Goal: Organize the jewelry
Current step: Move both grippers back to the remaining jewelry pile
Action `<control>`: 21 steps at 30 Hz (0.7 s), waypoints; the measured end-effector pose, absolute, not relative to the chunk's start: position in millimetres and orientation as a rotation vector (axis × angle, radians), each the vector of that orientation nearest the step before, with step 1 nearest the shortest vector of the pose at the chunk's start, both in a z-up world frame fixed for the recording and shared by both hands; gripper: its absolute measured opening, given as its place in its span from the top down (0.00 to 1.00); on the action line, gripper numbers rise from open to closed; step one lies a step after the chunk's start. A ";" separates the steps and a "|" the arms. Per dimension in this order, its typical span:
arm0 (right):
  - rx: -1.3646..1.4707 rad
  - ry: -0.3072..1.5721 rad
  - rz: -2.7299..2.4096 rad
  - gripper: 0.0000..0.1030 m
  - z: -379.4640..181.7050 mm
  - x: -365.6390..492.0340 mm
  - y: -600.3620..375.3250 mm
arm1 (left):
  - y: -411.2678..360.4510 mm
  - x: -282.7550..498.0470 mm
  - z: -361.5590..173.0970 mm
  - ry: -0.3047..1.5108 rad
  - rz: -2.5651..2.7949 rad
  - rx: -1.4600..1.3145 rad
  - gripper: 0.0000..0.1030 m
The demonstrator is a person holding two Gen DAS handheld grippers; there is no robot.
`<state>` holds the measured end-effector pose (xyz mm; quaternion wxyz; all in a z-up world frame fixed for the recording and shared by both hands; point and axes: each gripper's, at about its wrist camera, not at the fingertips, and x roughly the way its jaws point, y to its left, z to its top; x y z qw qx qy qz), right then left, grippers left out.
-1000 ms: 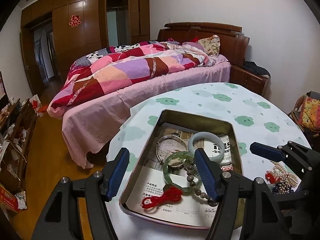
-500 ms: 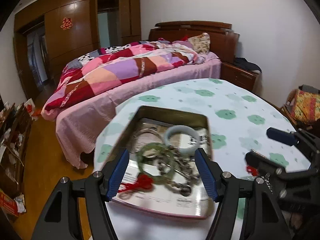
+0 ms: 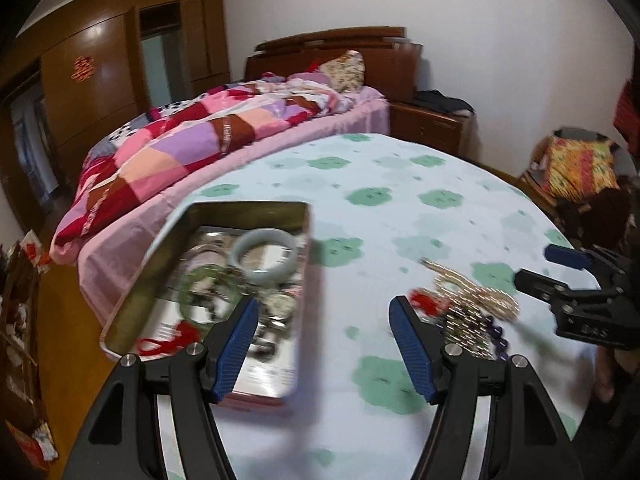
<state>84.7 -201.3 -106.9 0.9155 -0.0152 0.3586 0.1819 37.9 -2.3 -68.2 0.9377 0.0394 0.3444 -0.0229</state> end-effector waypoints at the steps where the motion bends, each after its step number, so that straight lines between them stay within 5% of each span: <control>1: -0.032 0.742 0.376 0.23 -108.6 85.1 -202.1 | -9.0 36.4 -70.0 0.709 -0.061 0.096 0.34; 9: -0.064 0.749 0.405 0.33 -116.9 83.2 -200.9 | -39.8 35.6 -84.8 0.748 -0.140 0.170 0.34; 21: -0.112 0.787 0.439 0.47 -129.5 81.3 -189.1 | -55.9 44.8 -112.0 0.875 -0.274 0.156 0.64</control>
